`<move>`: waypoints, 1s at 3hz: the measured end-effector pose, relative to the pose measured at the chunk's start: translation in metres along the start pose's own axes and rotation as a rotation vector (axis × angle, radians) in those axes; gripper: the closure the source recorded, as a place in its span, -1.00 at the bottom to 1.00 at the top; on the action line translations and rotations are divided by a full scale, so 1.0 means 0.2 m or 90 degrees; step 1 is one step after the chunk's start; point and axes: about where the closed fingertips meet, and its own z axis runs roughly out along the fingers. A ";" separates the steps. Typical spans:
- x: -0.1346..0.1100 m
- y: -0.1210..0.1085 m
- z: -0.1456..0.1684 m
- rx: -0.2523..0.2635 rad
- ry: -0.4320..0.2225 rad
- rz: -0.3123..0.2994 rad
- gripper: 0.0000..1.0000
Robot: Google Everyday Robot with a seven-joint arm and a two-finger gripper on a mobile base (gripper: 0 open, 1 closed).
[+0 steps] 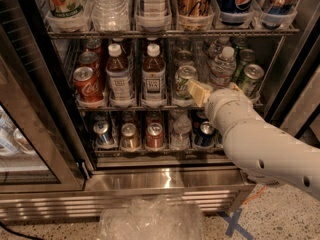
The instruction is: Pick water bottle from middle shelf of fridge
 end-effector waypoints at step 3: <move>0.02 -0.03 -0.03 0.026 -0.002 0.015 -0.38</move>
Offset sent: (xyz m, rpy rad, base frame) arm -0.0104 -0.0070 -0.0046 0.0125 0.0071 -0.0555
